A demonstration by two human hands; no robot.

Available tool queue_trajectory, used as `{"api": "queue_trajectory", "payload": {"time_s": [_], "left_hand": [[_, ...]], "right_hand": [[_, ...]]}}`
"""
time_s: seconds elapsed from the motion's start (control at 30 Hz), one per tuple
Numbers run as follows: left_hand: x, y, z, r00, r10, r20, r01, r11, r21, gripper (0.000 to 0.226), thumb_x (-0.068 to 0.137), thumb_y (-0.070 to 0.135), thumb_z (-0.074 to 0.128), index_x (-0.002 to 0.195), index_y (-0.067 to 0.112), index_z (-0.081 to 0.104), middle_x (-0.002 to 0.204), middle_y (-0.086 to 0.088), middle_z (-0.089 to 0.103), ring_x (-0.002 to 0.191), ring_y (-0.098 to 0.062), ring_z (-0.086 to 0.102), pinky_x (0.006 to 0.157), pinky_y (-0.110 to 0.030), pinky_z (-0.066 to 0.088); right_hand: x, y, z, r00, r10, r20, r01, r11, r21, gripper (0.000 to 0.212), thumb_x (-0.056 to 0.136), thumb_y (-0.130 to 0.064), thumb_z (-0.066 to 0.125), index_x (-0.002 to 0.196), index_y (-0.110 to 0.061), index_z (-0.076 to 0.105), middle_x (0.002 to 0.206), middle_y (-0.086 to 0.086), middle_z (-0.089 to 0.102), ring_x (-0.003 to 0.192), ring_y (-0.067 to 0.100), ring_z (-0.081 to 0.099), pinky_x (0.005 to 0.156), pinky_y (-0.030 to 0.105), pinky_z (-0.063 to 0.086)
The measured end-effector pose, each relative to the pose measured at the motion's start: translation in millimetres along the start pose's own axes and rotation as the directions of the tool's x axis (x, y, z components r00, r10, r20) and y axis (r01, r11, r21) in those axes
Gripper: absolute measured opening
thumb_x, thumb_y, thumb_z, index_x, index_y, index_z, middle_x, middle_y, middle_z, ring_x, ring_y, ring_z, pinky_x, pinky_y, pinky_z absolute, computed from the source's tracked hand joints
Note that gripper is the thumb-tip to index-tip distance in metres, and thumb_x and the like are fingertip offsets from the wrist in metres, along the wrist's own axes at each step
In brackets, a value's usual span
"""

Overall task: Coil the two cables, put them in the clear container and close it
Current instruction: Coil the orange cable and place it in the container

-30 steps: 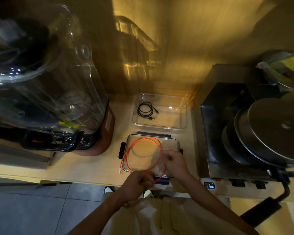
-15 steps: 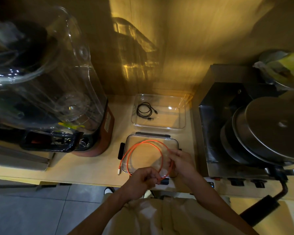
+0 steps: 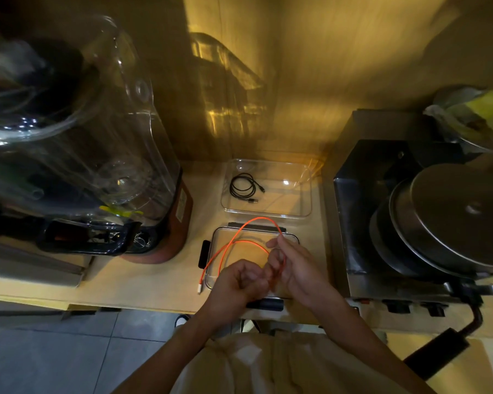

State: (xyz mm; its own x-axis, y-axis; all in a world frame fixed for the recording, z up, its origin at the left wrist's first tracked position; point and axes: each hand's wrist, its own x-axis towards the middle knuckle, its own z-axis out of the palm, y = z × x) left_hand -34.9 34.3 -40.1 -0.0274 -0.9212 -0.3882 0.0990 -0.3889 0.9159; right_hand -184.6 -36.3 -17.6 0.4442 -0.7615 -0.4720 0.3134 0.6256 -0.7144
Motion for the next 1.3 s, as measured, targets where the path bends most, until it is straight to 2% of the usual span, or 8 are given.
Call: {"api": "queue_trajectory", "payload": {"time_s": [0.3,0.5,0.63,0.73,0.87,1.03,1.13,1.3], "left_hand": [[2.2,9.2,1.8,0.998,-0.056,-0.026,0.053,0.993,-0.108,0.029,0.082,-0.008,0.072,0.103,0.0,0.053,0.076,-0.007,0.067,0.067,-0.024,0.07,0.073,-0.046,0.061],[4.4,19.1,-6.6,0.995,0.087,0.048,-0.094,0.982,0.165,0.018,0.085,0.011,0.074,0.101,0.013,0.065,0.077,0.008,0.07,0.076,-0.007,0.065,0.073,-0.023,0.053],[12.5,36.7,-10.1,0.965,0.182,-0.19,-0.152,0.975,0.161,0.004,0.093,0.015,0.065,0.095,0.016,0.067,0.089,-0.008,0.07,0.085,-0.02,0.064,0.08,-0.041,0.051],[21.2,54.5,-17.6,0.884,0.393,-0.253,-0.286,0.882,0.374,0.013,0.097,0.02,0.06,0.106,0.028,0.064,0.106,0.002,0.067,0.101,-0.01,0.063,0.085,-0.032,0.051],[33.1,71.7,-26.9,0.848,0.528,0.055,-0.438,0.638,0.633,0.037,0.1,0.035,0.05,0.135,0.022,0.056,0.138,0.005,0.055,0.134,-0.007,0.045,0.11,-0.023,0.033],[32.3,69.1,-23.1,0.848,0.511,0.139,-0.476,0.619,0.624,0.021,0.102,0.037,0.048,0.107,0.029,0.067,0.103,0.02,0.068,0.103,0.003,0.061,0.086,-0.01,0.042],[28.2,55.4,-29.3,0.868,0.48,0.124,-0.44,0.629,0.641,0.019,0.103,0.037,0.048,0.091,0.033,0.063,0.086,0.016,0.065,0.085,-0.005,0.062,0.069,-0.01,0.04],[19.6,26.0,-45.3,0.941,0.336,-0.037,-0.249,0.762,0.597,0.023,0.101,0.04,0.047,0.096,0.031,0.067,0.078,0.013,0.066,0.077,-0.01,0.065,0.064,-0.019,0.047]], "right_hand": [[-6.0,-6.5,-0.5,0.989,-0.081,0.123,0.088,0.995,-0.052,0.043,0.101,-0.043,0.038,0.104,-0.01,0.065,0.052,0.005,0.041,0.05,0.025,0.055,0.055,0.035,0.049],[-11.9,-19.5,4.4,0.989,-0.104,0.101,0.11,0.992,-0.055,0.043,0.102,-0.039,0.034,0.1,-0.008,0.063,0.048,-0.002,0.029,0.041,0.011,0.026,0.045,0.024,0.028],[-17.4,-31.1,3.3,0.984,-0.022,0.178,0.011,0.998,0.06,0.038,0.101,-0.037,0.039,0.081,-0.01,0.057,0.049,-0.001,0.022,0.04,0.011,0.017,0.039,0.019,0.021],[-23.2,-39.2,-2.2,0.947,0.069,0.313,-0.097,0.992,0.075,0.041,0.105,-0.035,0.035,0.076,-0.012,0.053,0.052,0.002,0.018,0.042,0.013,0.013,0.039,0.021,0.017],[-28.5,-47.4,-5.8,0.84,0.196,0.505,-0.26,0.964,0.059,0.039,0.1,-0.04,0.045,0.069,-0.016,0.049,0.048,-0.004,0.022,0.039,0.009,0.015,0.039,0.022,0.01],[-30.1,-50.2,-8.9,0.738,0.158,0.656,-0.385,0.897,0.216,0.039,0.101,-0.039,0.049,0.067,-0.018,0.049,0.047,-0.005,0.023,0.037,0.009,0.016,0.038,0.023,0.014],[-29.5,-50.6,-9.7,0.774,0.033,0.633,-0.327,0.876,0.354,0.04,0.104,-0.035,0.043,0.068,-0.02,0.036,0.046,-0.004,0.014,0.037,0.009,0.015,0.039,0.023,0.017],[-27.0,-51.4,-15.2,0.857,-0.155,0.491,-0.167,0.818,0.55,0.041,0.104,-0.034,0.038,0.065,-0.02,0.035,0.046,-0.003,0.024,0.039,0.009,0.012,0.041,0.025,0.017]]}}
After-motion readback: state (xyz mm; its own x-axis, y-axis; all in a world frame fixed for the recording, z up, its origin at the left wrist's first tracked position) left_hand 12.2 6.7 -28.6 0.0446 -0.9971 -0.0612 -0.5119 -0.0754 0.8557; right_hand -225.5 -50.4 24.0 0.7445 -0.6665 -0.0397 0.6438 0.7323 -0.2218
